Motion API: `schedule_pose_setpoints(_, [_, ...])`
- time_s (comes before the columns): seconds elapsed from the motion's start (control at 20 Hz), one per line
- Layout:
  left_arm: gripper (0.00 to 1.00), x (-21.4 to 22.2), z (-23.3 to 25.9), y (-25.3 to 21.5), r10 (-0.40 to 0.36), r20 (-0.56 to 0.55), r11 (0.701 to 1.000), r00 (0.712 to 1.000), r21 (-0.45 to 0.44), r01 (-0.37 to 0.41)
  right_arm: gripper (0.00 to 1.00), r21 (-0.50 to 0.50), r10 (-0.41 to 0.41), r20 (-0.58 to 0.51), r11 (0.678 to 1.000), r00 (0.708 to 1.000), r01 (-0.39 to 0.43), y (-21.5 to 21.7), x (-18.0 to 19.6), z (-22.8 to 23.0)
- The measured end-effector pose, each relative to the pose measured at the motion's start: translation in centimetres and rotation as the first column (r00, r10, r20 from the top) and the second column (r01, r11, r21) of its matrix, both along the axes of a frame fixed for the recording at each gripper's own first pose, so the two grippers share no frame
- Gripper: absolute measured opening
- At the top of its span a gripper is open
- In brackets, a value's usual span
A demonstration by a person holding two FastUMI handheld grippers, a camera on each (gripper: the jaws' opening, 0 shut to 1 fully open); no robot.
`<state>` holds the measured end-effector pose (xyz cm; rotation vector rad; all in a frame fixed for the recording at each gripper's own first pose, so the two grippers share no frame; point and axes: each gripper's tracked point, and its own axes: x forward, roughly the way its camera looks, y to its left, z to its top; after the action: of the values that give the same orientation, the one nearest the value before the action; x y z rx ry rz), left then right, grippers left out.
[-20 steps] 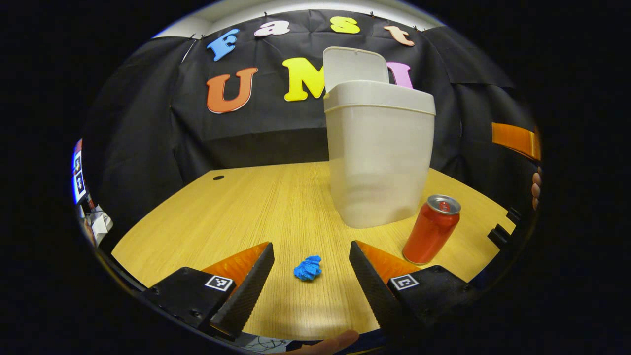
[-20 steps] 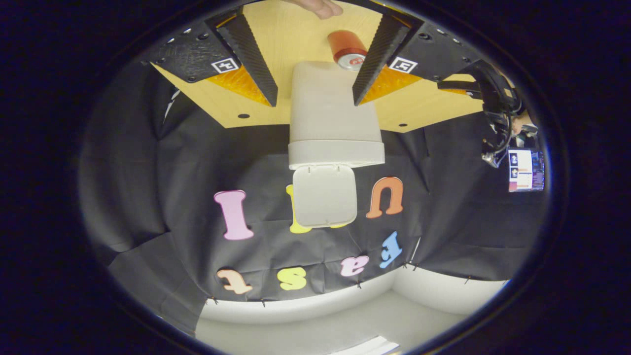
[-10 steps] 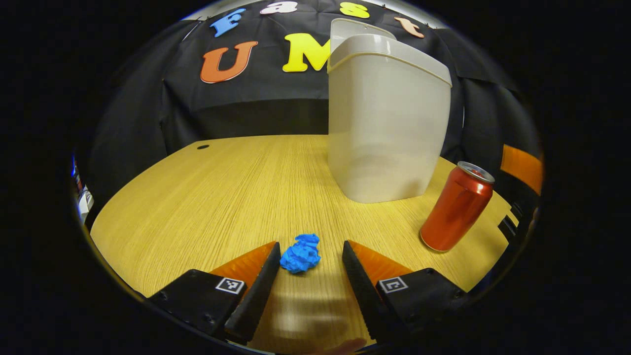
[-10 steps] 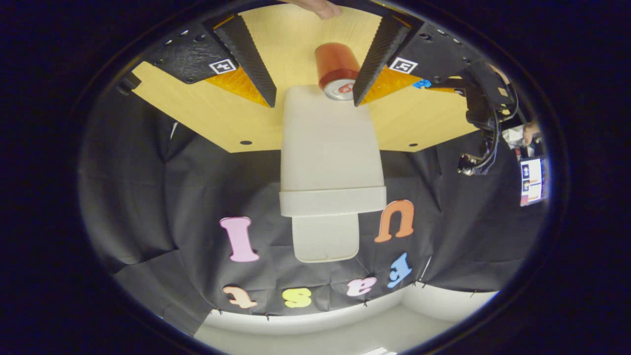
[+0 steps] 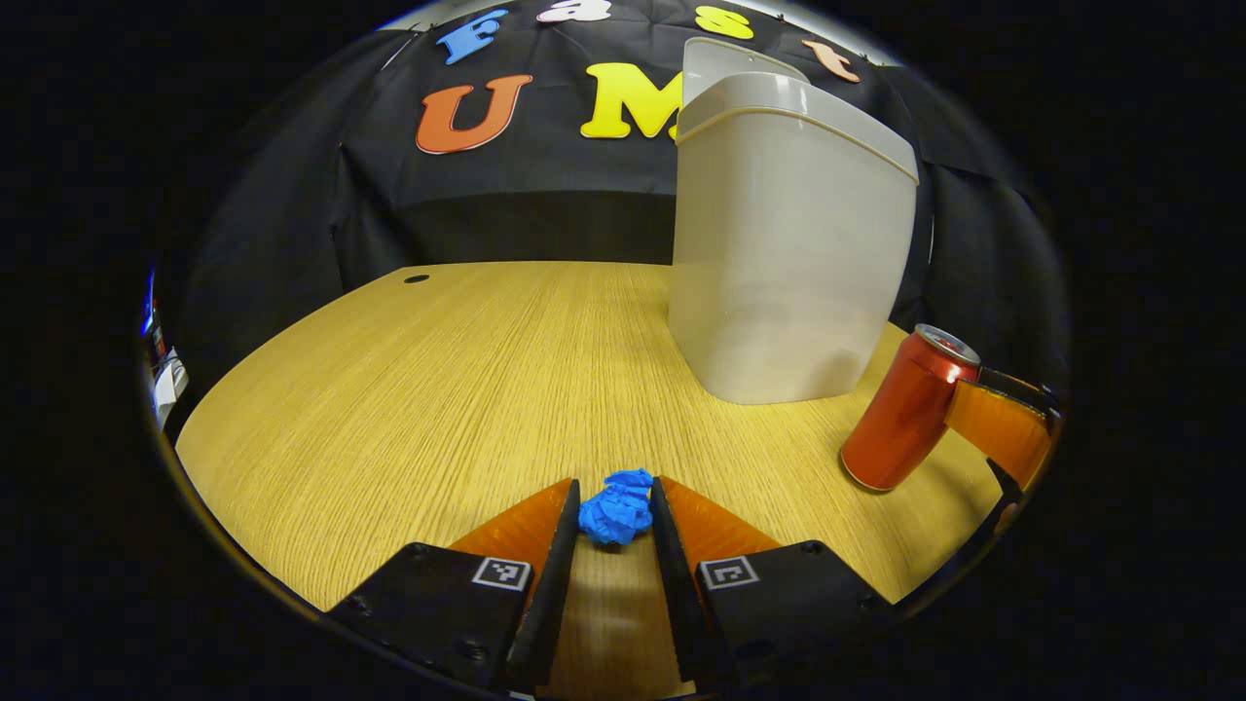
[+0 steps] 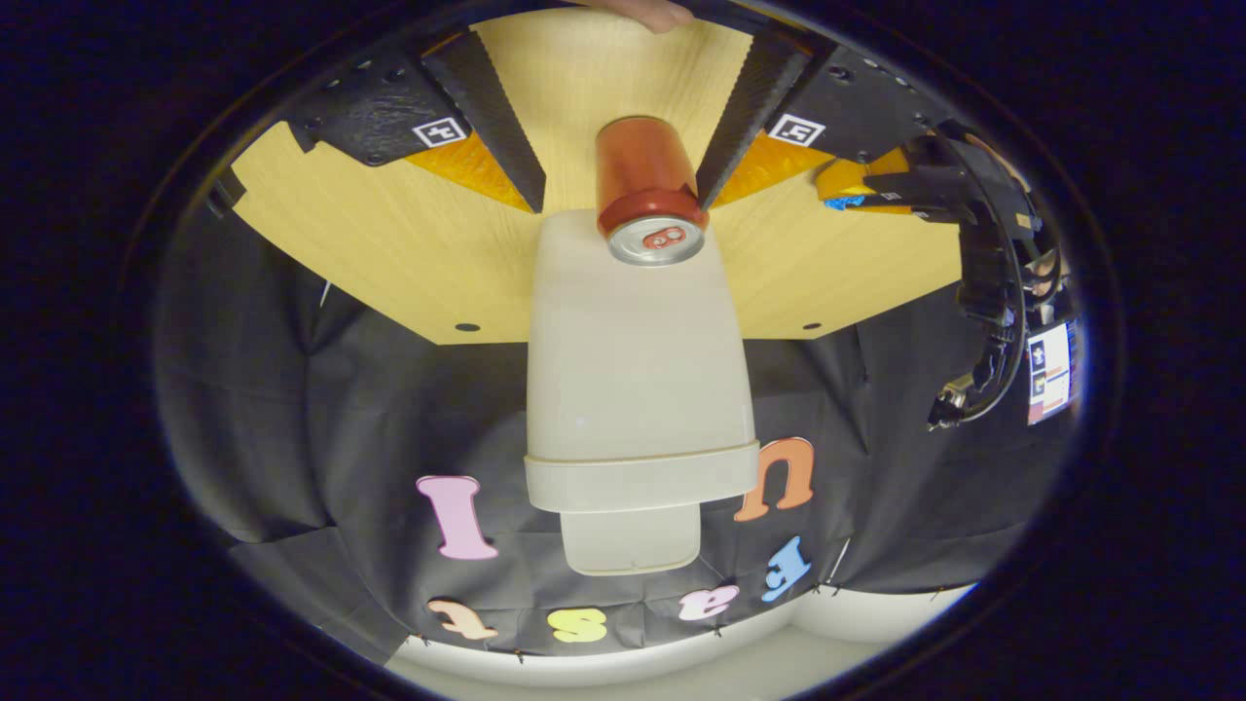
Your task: Press the lid of the desktop garbage bin to open it, pick up the crumpled paper on the desktop and throw it into the bin, then pick up the pop can on the desktop and drop it into the bin, and finally close the garbage bin lid.
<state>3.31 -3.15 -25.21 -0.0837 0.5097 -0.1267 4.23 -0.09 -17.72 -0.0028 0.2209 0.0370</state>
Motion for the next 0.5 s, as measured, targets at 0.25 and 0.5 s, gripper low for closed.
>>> schedule_pose_setpoints(0.25, [0.38, -0.4, 1.8, -0.6, -0.027, 0.031, 1.0, 0.999, -0.011, 0.027, 0.96, -0.035, 0.016, -0.033, 0.999, 0.999, -0.017, 1.0, 0.4, -1.9])
schedule_pose_setpoints(0.5, [0.36, -0.6, 5.3, -0.2, 0.006, 0.129, 1.0, 0.992, 0.016, -0.008, 0.96, -0.059, 0.037, -0.048, 0.997, 0.998, -0.04, 1.7, 0.6, -3.1])
